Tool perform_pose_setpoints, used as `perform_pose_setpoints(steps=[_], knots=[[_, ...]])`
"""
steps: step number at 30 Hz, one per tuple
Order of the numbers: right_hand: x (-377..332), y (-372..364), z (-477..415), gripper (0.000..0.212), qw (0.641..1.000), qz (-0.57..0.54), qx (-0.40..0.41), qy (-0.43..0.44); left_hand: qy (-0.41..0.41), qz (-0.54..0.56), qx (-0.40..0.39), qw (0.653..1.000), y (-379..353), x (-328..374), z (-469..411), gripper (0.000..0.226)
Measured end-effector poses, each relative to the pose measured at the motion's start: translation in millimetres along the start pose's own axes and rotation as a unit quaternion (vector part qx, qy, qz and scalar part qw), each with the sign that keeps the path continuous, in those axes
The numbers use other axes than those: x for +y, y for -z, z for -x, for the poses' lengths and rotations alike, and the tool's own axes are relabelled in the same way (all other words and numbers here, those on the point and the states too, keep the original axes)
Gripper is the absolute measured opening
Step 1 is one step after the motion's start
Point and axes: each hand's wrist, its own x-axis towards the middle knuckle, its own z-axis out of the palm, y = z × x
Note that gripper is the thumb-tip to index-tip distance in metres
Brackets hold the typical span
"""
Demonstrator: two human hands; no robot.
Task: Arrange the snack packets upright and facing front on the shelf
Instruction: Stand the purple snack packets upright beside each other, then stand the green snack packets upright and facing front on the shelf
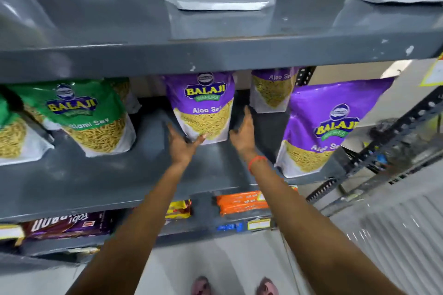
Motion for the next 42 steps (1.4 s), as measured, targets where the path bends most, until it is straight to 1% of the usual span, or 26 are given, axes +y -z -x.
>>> perform_pose_setpoints(steps=[2,3,4,6,8,10,13,16,18,21,25,27,28,29,31,32,34,37,42], knots=[[16,-7,-22,0.083,0.995,-0.018,-0.084,-0.041,0.004,0.034,-0.062,0.997,4,-11,-17,0.093],[19,-8,-26,0.082,0.992,-0.021,-0.113,-0.046,0.003,0.042,-0.079,0.996,5,-18,-23,0.081],[18,-10,-25,0.075,0.991,-0.019,-0.126,-0.049,0.009,0.043,-0.086,0.995,6,-24,-28,0.076],[11,-8,-14,0.058,0.991,-0.014,-0.121,-0.053,0.018,0.041,-0.101,0.994,10,-24,-23,0.075],[14,-5,0,0.048,0.993,-0.017,-0.105,-0.043,0.008,0.047,-0.117,0.992,15,-20,-7,0.071],[23,-1,18,0.044,0.995,-0.028,-0.094,-0.023,0.006,0.049,-0.133,0.99,19,-21,14,0.062],[38,6,46,0.038,0.995,-0.037,-0.087,-0.008,0.002,0.048,-0.14,0.989,24,-30,45,0.066],[39,21,76,0.04,0.995,-0.016,-0.095,-0.007,0.0,0.03,-0.145,0.989,25,-37,74,0.052],[42,26,87,0.045,0.995,-0.023,-0.098,0.004,0.004,0.023,-0.143,0.989,25,-38,87,0.052],[40,29,96,0.046,0.994,-0.045,-0.098,0.007,0.001,0.021,-0.145,0.989,24,-36,99,0.068],[33,35,102,0.044,0.992,-0.055,-0.11,0.003,0.005,0.018,-0.154,0.988,24,-31,106,0.06],[34,35,102,0.046,0.993,-0.05,-0.111,-0.003,-0.004,0.011,-0.156,0.988,25,-29,107,0.065],[31,35,104,0.049,0.995,-0.044,-0.089,-0.005,-0.001,0.011,-0.152,0.988,26,-28,108,0.07],[30,34,106,0.052,0.998,-0.036,-0.049,0.007,-0.004,0.013,-0.143,0.99,27,-26,109,0.071],[15,35,116,0.052,0.996,-0.008,0.065,0.055,-0.031,0.014,-0.118,0.992,30,-20,114,0.069],[2,35,123,0.049,0.988,0.001,0.114,0.1,-0.052,0.008,-0.095,0.994,33,-18,114,0.071],[-24,30,139,0.042,0.967,0.0,0.169,0.192,-0.104,-0.021,-0.041,0.993,43,-17,114,0.08],[-59,8,156,0.036,0.944,-0.025,0.177,0.277,-0.143,-0.027,0.017,0.989,67,-18,106,0.08],[-104,-57,163,0.036,0.927,-0.021,0.137,0.349,-0.157,-0.011,0.068,0.985,124,-27,80,0.081]])
